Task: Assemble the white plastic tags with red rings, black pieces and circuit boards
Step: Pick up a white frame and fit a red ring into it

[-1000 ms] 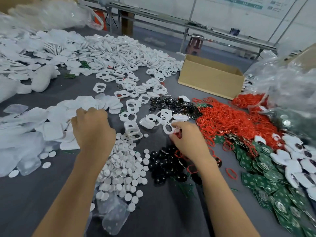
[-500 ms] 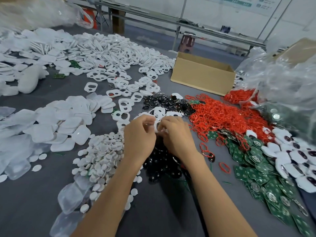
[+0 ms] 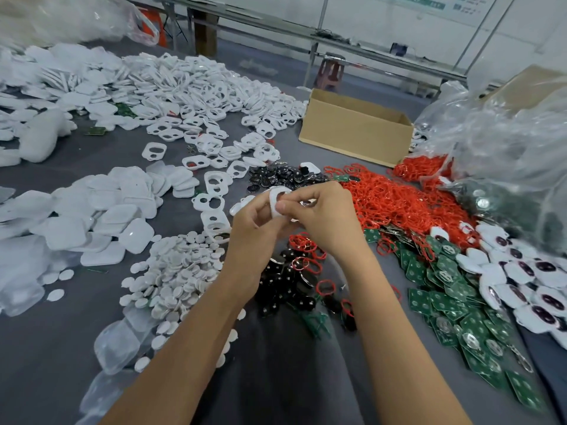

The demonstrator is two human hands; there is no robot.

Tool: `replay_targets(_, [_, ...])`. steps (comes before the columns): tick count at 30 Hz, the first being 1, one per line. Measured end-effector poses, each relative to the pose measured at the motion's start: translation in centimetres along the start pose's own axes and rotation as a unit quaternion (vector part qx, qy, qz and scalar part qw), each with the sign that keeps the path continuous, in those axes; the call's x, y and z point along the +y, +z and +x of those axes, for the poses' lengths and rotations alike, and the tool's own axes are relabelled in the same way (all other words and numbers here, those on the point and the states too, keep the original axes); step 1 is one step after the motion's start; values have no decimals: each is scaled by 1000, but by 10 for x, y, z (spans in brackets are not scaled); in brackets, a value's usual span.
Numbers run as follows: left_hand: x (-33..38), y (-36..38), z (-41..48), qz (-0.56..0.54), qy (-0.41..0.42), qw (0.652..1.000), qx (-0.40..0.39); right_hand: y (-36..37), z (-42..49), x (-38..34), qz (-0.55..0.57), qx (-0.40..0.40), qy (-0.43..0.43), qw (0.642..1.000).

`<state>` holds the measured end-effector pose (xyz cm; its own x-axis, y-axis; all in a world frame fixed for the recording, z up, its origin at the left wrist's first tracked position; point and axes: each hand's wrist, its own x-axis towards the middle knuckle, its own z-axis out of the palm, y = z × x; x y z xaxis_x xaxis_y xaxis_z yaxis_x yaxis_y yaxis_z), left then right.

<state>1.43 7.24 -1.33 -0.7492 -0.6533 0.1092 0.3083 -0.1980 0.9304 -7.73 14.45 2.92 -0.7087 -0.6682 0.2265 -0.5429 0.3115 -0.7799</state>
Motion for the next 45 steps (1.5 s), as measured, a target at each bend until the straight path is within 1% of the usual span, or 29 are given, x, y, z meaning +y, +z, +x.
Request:
replay_targets(2, [-2,-2,1,8,-40,999,34,-3,-6,2,-52,-84,-9,995])
replay_targets(3, [-5,-4,2,18,-61,997,44,-4,-12,4,-66,-108,-11,992])
replay_targets(4, [-7,-5,3,22,-78,996,47,-6,-17,7,-72,-106,-17,992])
replay_targets(5, [-8,-6,3,21,-90,995,43,-10,-22,11,-77,-84,-25,993])
replay_targets(7, [-9,-5,4,-4,-100,995,28,-23,-29,23,-139,-48,-23,989])
replay_targets(8, [-9,-4,3,-22,-99,995,18,-28,-32,29,-185,-57,-12,981])
replay_targets(10, [-10,-2,0,-43,-91,995,3,-31,-37,41,-240,-109,14,965])
replay_targets(12, [-14,-2,-4,-33,-90,995,3,-26,-42,48,-246,-145,29,958])
replay_targets(16, [-14,-2,-7,11,-69,998,-2,-19,-38,59,-265,-147,6,953])
replay_targets(17, [-13,-2,-8,25,-58,998,-8,-19,-36,60,-255,-147,3,956])
replay_targets(19, [-13,-3,-10,80,-39,996,-13,-23,-34,59,-189,-140,15,972])
replay_targets(21, [-15,-3,-11,135,-20,991,-10,-30,-34,52,-77,-127,27,989])
replay_targets(22, [-15,-3,-11,145,-14,989,-9,-33,-33,48,-13,-126,30,991])
replay_targets(24, [-13,-2,-13,122,-15,992,-21,-37,-33,42,83,-140,36,986])
replay_targets(25, [-12,-1,-14,94,-23,995,-31,-37,-33,39,99,-145,38,984])
replay_targets(27, [-10,1,-18,59,-35,997,-43,-34,-33,37,87,-139,38,986])
replay_targets(31, [-8,3,-19,69,-23,996,-41,-29,-34,36,78,-113,32,990])
replay_targets(36, [-8,3,-18,49,-23,998,-35,-30,-35,35,140,-69,14,988])
replay_targets(42, [-10,4,-18,45,-9,999,-22,-27,-35,35,190,-78,9,979])
replay_targets(45, [-12,5,-18,53,-5,998,-14,-27,-36,35,185,-78,-3,980])
